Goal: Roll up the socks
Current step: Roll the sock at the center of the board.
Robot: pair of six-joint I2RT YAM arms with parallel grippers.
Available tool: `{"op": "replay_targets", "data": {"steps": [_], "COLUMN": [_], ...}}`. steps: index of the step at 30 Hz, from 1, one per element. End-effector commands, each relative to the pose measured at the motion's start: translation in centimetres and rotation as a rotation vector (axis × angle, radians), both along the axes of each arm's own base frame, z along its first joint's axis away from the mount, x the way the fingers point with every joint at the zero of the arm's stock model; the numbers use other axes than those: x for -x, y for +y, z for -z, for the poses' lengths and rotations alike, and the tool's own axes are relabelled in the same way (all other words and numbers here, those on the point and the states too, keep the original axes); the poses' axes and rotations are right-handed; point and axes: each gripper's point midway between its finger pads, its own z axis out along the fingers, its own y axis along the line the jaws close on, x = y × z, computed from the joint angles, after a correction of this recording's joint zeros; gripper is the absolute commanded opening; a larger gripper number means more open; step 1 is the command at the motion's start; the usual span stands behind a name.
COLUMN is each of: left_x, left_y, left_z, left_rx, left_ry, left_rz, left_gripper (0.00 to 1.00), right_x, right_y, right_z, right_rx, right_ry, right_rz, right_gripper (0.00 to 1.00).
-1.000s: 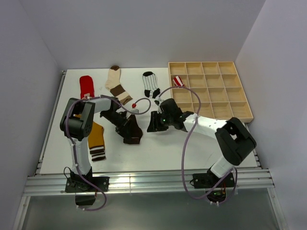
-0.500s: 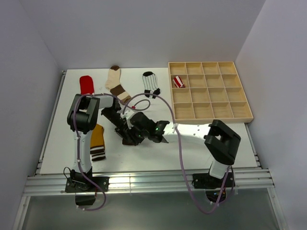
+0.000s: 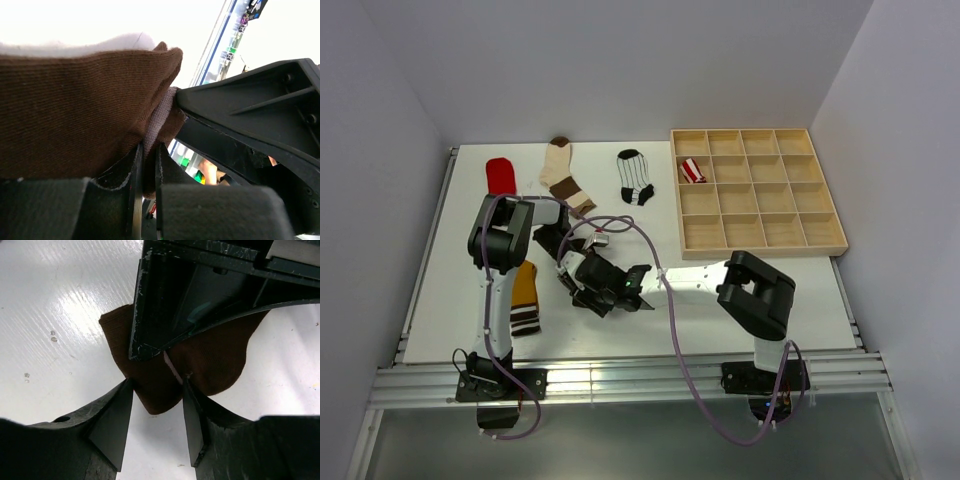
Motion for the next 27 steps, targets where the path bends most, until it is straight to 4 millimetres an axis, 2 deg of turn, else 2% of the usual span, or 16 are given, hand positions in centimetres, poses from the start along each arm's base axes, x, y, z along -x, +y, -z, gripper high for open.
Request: {"op": "replay_targets", "data": {"steps": [1, 10, 16, 27], "left_x": [-0.3, -0.4, -0.3, -0.5], "left_y": [1.2, 1.5, 1.7, 1.5], "left_z": [1.5, 1.7, 1.9, 2.0], "left_rx": [-0.031, -0.059, -0.068, -0.071], "left_ry": [-0.056, -0.057, -0.055, -0.047], "left_rz": [0.077, 0.083, 0.085, 0.076], "left_gripper": [0.00, 0.00, 0.00, 0.01], "right_x": [-0.8, 1.0, 1.3, 1.3], "right_y": [0.3, 1.4, 2.0, 2.0], "right_z": [-1.9, -2.6, -2.7, -0.1], "right_rx": [-0.006, -0.011, -0.015, 0.032], "right_ry": [-0.081, -0.092, -0.089, -0.078], "right_rz": [-0.005, -0.066, -0.085, -0.097], "right_gripper": [0.51, 0.53, 0.53, 0.52]}}
